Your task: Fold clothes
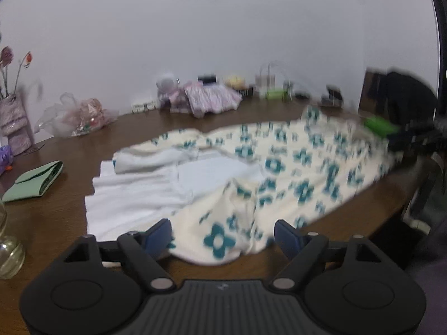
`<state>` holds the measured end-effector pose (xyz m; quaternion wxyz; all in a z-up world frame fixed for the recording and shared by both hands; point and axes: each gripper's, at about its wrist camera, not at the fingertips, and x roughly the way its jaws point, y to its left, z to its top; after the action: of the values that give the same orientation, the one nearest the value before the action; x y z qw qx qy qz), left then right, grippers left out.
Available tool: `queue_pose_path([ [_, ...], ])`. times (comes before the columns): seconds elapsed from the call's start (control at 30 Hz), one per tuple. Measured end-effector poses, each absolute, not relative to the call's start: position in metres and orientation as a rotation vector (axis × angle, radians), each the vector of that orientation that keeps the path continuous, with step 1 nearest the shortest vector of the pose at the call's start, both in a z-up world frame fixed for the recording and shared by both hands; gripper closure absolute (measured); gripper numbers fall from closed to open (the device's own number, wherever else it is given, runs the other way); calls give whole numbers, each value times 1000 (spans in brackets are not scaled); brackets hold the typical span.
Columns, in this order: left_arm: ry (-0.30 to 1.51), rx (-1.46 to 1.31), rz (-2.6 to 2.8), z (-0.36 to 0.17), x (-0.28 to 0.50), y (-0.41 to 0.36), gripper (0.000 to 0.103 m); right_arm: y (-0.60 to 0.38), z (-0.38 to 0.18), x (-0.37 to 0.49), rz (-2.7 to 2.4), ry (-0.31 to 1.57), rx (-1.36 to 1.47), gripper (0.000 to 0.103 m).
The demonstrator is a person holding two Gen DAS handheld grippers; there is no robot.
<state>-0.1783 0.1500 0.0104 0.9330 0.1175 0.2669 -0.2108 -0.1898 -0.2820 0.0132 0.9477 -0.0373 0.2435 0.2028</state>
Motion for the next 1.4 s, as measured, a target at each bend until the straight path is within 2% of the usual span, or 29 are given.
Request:
queue_pose_path([
  [0.17,549,259,-448,3,-173,148,23,-276,6,-186,422,518,-115,52],
  [0.5,549,256,-476,-1,-163,155,23,-272,-2,-193,478,571,-198,36],
  [0.63,546,275,-476,1,-158,151,24,-273,-8,-188,466,586,-195,37],
  [0.67,548,275,-477,0,-157,150,25,-275,-8,-186,462,591,-180,39],
  [0.7,549,259,-488,0,-156,150,37,-276,-8,-184,457,595,-167,46],
  [0.73,549,239,-502,-1,-154,151,57,-278,-8,-182,452,598,-153,54],
  [0.77,547,230,-505,-1,-154,150,63,-280,-8,-180,443,605,-141,59],
  [0.83,541,225,-505,0,-155,148,86,-284,-5,-174,405,624,-112,87],
  [0.93,535,222,-513,1,-160,146,91,-289,-2,-173,382,647,-81,98],
  [1.0,534,234,-523,5,-170,144,92,-289,3,-179,386,650,-78,101],
  [1.2,461,306,-559,46,-191,144,92,-301,26,-196,402,638,-32,101],
  [1.33,450,434,-584,65,-151,126,92,-306,49,-177,391,576,-14,101],
  [1.4,512,467,-597,62,-117,117,90,-302,53,-153,365,568,-23,101],
])
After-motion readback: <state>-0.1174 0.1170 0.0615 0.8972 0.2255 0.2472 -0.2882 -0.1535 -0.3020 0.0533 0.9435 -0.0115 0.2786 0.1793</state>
